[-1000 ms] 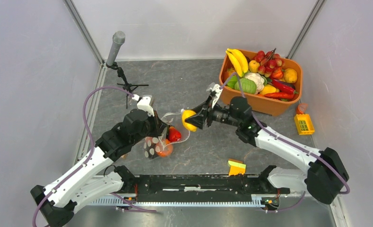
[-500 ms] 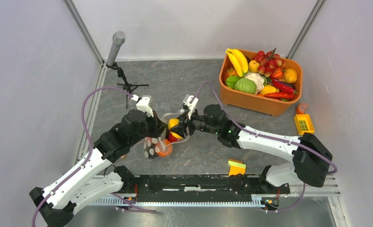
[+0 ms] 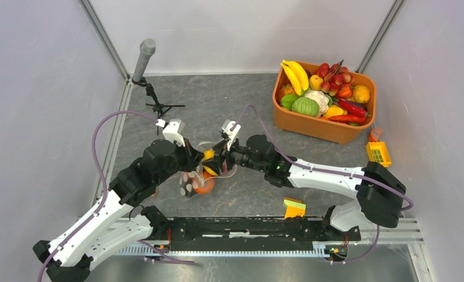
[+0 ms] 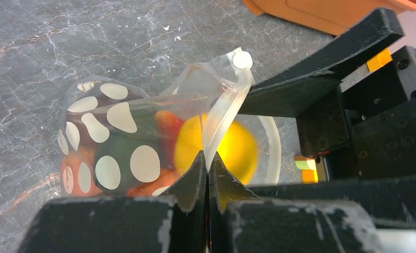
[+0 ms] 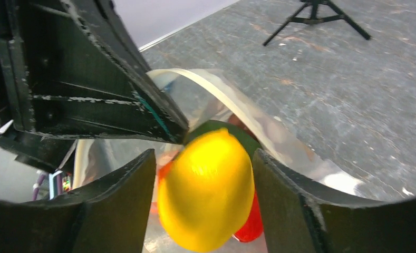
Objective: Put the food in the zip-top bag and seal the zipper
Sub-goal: Place the fake fruit in the zipper food storage bag, then adjust the zipper food storage bag at the center of the board.
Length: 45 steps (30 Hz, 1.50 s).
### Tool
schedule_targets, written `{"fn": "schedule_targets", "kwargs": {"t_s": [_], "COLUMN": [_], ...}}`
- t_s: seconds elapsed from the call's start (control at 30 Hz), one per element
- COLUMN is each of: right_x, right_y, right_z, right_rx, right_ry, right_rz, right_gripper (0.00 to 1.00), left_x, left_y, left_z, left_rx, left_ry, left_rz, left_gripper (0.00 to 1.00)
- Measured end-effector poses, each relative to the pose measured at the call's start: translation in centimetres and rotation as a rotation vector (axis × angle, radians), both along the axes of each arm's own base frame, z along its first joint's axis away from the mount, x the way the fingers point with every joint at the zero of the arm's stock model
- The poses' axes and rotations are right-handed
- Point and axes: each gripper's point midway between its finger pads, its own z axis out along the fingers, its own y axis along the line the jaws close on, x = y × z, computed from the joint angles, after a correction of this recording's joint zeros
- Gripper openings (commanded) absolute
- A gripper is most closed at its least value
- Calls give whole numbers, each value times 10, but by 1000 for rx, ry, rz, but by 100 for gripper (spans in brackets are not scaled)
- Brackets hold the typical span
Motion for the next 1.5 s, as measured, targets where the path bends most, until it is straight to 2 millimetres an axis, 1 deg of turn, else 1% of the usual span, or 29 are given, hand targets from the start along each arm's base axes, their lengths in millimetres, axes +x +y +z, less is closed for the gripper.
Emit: {"fn": "schedule_targets", "kwargs": {"t_s": [0.1,0.13,0.27,0.33,0.37,0.43,0.47,0.5,0.57,0.63,0.67,0.73,0.77,0.83,0.9,0.97,1.03,1.1,1.2,1.23,1.27,1.3,1.43,1.5], "right_x": [-10,-14,-25,-30,-31,-34,-34,-32,-24,-9,4,25,34,47,43,35,29,25,23,23,23,24,25,24], "right_y": [10,12,12,8,5,-5,-14,-23,-47,-63,-70,-79,-81,-80,-75,-71,-68,-65,-63,-62,-62,-62,-64,-66], "right_z": [1,2,8,16,24,45,61,76,105,116,114,98,85,47,14,-9,-22,-26,-28,-28,-30,-33,-42,-44], "right_rx": [8,10,17,22,29,59,86,113,164,179,168,128,101,25,-33,-69,-87,-90,-88,-87,-89,-95,-115,-109], "right_ry": [15,17,11,-8,-23,-71,-108,-144,-206,-223,-213,-167,-137,-53,22,80,119,136,147,150,153,160,186,197], "right_rz": [74,99,160,176,179,170,152,118,10,-98,-156,-229,-249,-267,-240,-204,-171,-152,-138,-139,-141,-146,-165,-172], "right_gripper": [88,89,90,89,89,87,86,82,76,73,73,73,73,73,73,73,72,67,52,49,42,31,1,0], "left_x": [0,1,0,0,-1,-1,0,0,0,1,1,1,1,2,4,4,4,4,4,4,4,4,4,4], "left_y": [2,3,5,6,6,7,8,8,9,10,10,10,10,10,8,8,8,8,8,8,8,8,7,4], "left_z": [0,0,1,1,1,1,2,2,2,2,2,2,2,1,1,0,0,0,0,0,0,0,-1,-4], "left_rx": [4,5,6,6,7,7,7,7,8,8,9,11,12,17,21,24,24,24,24,24,24,24,26,30], "left_ry": [-2,-3,-6,-8,-8,-10,-12,-14,-17,-18,-18,-16,-16,-12,-9,-6,-5,-6,-6,-5,-5,-5,-1,10], "left_rz": [10,12,19,20,22,25,28,30,37,39,39,40,41,44,44,44,43,43,43,43,43,43,40,29], "left_gripper": [2,2,2,2,2,2,2,2,2,2,2,2,2,2,2,2,2,2,2,2,2,2,2,2]}}
